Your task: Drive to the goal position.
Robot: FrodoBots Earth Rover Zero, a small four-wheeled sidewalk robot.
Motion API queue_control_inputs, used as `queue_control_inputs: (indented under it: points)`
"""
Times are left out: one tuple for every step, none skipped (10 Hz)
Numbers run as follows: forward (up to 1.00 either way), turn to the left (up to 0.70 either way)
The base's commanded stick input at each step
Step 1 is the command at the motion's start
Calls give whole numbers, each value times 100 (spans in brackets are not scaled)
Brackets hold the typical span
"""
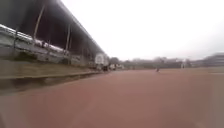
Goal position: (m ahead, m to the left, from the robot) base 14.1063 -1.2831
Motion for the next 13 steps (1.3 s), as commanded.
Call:
queue_control_inputs:
  points:
    - [100, -34]
    - [100, -36]
    - [100, -36]
    - [100, -36]
    - [100, -37]
    - [100, 0]
    - [100, 0]
    - [100, 0]
    - [100, 0]
    - [100, 0]
    - [100, 0]
    - [100, 0]
    - [100, 0]
